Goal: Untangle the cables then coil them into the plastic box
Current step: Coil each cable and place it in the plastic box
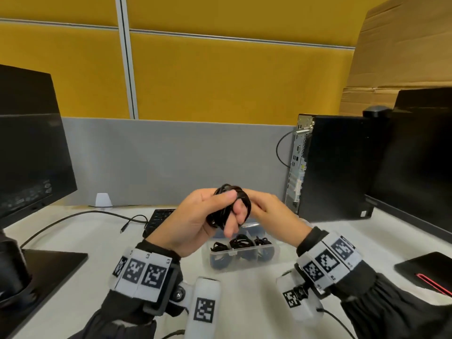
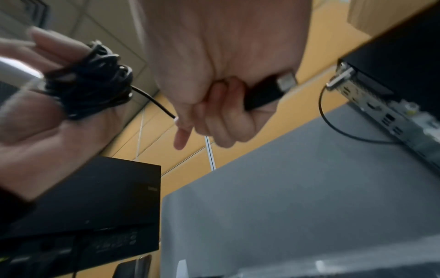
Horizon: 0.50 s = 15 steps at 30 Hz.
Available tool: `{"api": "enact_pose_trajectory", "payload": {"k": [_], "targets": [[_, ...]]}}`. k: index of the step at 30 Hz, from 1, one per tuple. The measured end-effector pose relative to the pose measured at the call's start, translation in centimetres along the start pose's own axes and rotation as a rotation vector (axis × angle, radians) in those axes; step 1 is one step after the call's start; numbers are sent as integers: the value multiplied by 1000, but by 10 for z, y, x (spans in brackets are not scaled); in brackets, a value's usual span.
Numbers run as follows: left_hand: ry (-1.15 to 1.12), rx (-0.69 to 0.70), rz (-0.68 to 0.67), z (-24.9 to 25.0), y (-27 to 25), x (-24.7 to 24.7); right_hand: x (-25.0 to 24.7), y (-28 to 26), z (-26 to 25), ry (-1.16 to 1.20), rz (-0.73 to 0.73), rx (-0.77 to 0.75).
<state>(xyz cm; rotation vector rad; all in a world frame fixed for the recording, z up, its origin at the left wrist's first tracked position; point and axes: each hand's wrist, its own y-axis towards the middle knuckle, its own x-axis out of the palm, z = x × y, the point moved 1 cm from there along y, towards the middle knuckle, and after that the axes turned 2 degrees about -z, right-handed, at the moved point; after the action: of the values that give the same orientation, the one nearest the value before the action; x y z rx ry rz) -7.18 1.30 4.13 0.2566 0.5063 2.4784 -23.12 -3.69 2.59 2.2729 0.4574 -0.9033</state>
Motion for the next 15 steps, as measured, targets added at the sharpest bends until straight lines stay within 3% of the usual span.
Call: {"api": "enact_pose_trajectory", "payload": {"k": [5,11,15], "targets": [[-231,54,128,-12,5,-8,22,-17,-2,27,-75,-22],[-228,103,484,-25,16,-11,26,-39,-10,-123,91,-63],[-51,183,501,-29,19,-7,24,-41,-13,-384,198,-104]]}}
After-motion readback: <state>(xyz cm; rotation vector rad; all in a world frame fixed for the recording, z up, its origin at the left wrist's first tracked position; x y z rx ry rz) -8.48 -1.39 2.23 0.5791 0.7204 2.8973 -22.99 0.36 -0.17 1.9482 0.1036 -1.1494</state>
